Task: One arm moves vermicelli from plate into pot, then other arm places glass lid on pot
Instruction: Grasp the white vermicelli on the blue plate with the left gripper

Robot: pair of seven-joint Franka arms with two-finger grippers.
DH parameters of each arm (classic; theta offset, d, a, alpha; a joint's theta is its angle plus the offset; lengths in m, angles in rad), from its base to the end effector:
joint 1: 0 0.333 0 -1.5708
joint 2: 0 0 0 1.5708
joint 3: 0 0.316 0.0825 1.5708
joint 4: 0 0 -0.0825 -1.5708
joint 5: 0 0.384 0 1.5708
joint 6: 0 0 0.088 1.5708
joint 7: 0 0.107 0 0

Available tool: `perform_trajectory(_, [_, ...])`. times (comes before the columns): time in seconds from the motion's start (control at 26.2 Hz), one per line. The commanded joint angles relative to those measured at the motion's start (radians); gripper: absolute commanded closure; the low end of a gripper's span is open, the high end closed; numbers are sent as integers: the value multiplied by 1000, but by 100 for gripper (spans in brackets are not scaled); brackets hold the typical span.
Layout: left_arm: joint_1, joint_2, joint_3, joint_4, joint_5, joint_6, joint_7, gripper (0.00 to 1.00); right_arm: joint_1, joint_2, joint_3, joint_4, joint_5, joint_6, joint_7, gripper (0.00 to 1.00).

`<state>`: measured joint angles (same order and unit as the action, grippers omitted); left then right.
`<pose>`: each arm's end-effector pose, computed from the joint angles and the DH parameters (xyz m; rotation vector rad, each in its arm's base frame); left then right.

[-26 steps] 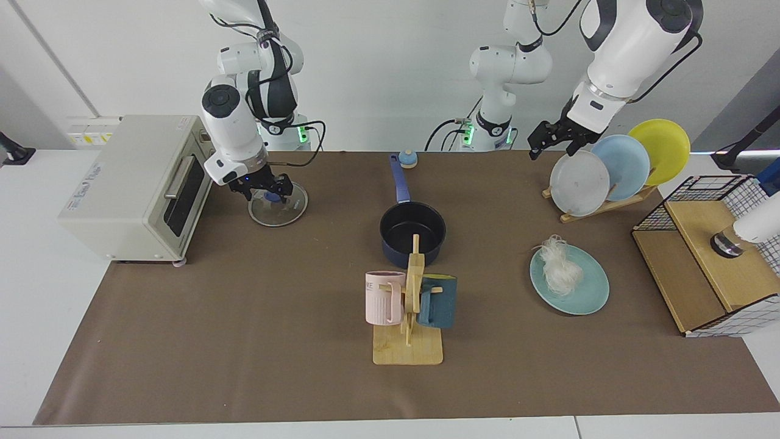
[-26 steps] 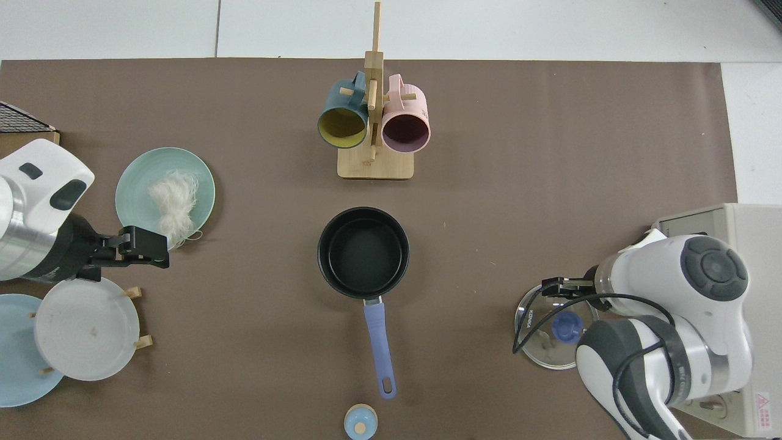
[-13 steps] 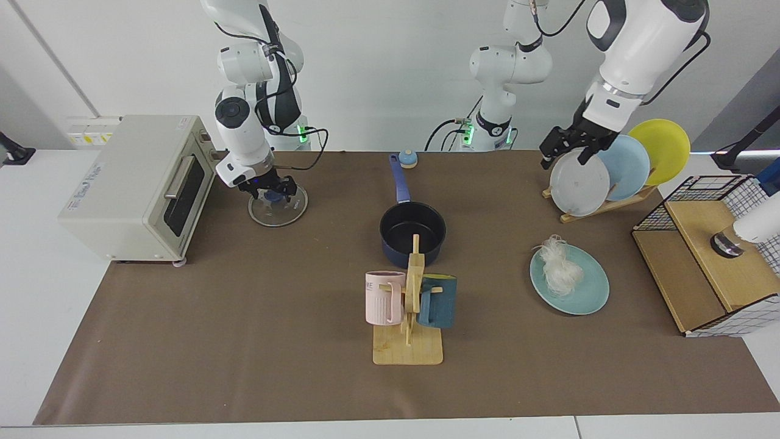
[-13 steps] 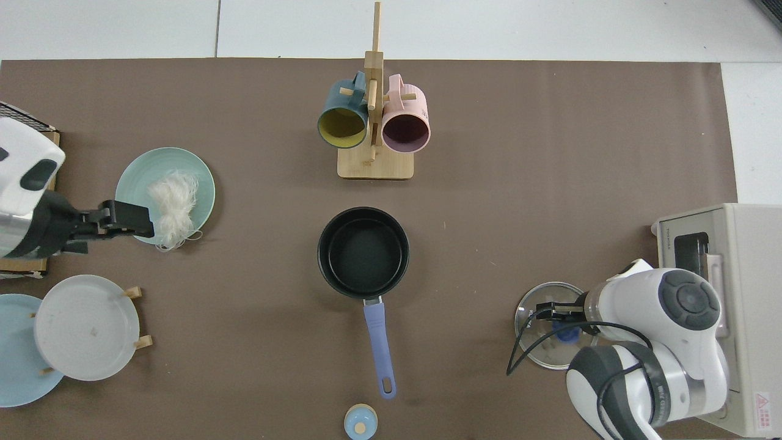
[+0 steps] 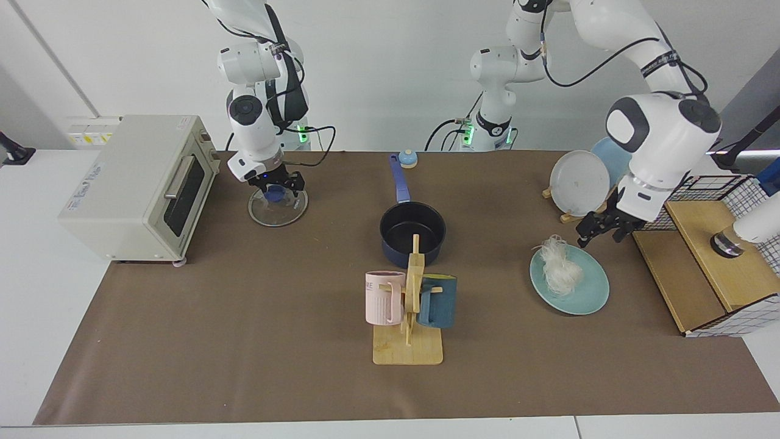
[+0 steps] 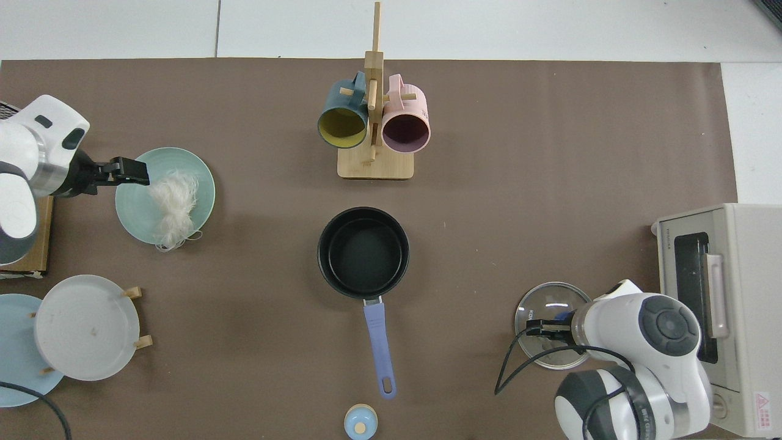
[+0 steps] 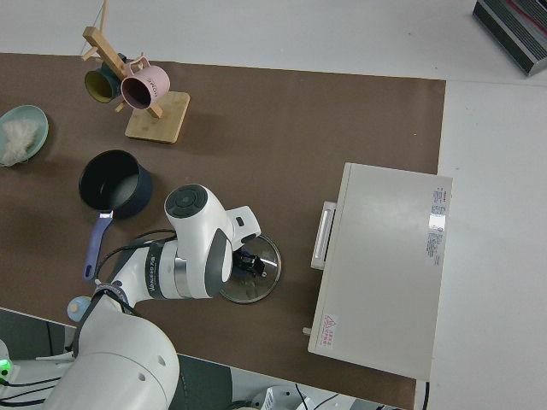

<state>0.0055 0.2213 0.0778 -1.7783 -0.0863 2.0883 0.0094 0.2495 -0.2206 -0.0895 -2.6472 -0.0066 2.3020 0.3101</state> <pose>0.6289 0.0452 0.4403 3.0779 0.1704 0.1423 0.3941 0.0649 0.3061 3.1128 -0.2214 -0.1959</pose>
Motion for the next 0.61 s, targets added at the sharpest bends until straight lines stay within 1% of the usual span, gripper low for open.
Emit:
perform_trajectory(0.0, [-25, 98, -10, 8, 3, 102, 53, 0, -6, -28, -3, -43, -24, 59, 24, 1])
perform_trajectory(0.08, [-33, 124, -10, 2, 3, 116, 96, 0, -6, -26, -3, -48, -24, 60, 24, 1])
perform_trajectory(0.23, [-58, 124, -12, -32, 2, 114, 161, 0, -9, -26, -3, -49, -24, 62, 24, 2])
perform_trajectory(0.27, [-59, 124, -12, -44, 3, 114, 168, 0, -10, -25, -3, -49, -24, 63, 24, 4])
perform_trajectory(0.34, [-61, 115, -12, -79, 3, 116, 181, 0, -12, -20, -3, -48, -27, 65, 24, 14])
perform_trajectory(0.38, [-61, 112, -12, -91, 3, 118, 185, 0, -12, -19, -3, -48, -29, 71, 24, 15])
perform_trajectory(0.5, [-55, 112, -10, -99, 3, 124, 185, 1, -16, -14, -3, -48, -41, 88, 23, 16])
perform_trajectory(0.57, [-45, 115, -10, -99, 5, 128, 185, 1, -18, -11, -3, -45, -41, 91, 24, 18])
